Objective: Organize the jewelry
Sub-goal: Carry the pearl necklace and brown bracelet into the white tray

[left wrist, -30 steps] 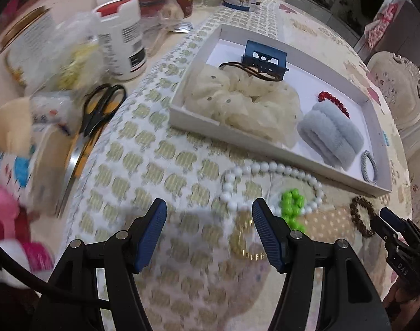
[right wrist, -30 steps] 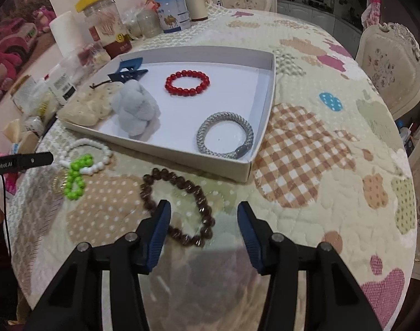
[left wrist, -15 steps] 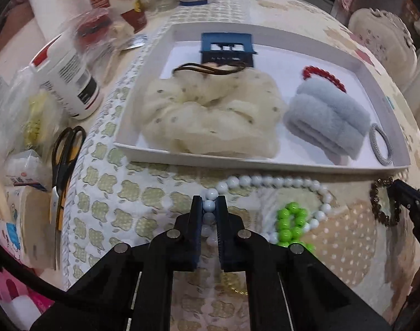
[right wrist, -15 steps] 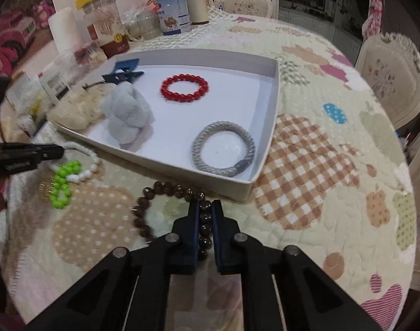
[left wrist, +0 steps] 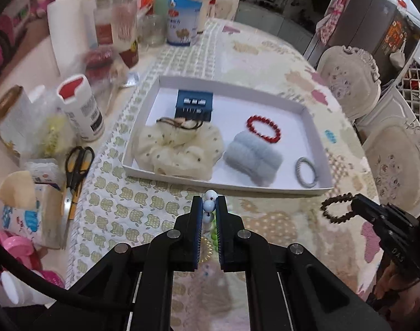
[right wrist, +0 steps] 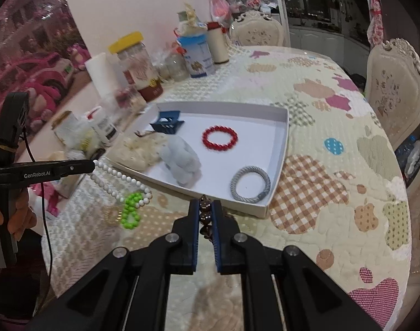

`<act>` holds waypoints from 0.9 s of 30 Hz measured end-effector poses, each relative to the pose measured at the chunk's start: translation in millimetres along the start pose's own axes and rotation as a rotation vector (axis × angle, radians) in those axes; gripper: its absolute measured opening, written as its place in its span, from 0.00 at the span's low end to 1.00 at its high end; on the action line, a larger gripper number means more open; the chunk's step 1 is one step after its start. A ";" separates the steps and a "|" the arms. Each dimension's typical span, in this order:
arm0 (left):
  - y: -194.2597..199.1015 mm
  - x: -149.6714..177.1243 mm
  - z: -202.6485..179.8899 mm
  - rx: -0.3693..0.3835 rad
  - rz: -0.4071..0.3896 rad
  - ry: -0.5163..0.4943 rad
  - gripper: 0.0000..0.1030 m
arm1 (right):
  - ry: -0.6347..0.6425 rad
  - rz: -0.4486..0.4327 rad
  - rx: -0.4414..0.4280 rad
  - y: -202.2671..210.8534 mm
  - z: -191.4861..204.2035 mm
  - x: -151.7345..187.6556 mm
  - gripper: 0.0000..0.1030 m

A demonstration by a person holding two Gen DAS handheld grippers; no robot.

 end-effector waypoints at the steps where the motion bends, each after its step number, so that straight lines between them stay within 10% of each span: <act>1: 6.2 -1.3 -1.9 0.005 -0.008 -0.001 0.04 | 0.004 -0.011 -0.005 4.5 2.0 -2.0 0.08; 14: 81.6 -21.2 -43.1 0.062 -0.140 -0.046 0.05 | 0.039 -0.087 -0.069 42.7 21.8 -20.0 0.08; 27: 54.0 -43.5 -59.6 0.013 -0.139 -0.067 0.05 | 0.049 -0.085 -0.064 29.2 11.9 -46.6 0.08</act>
Point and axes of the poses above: each gripper's, at about its wrist camera, not at the fingertips, and y roughly against the way its jaws point, z to its left, x to its underside, the point moved 7 cm from there along -y, roughly the way its jaws point, and after that the axes turned 9 degrees about y, right-handed, at the moved point
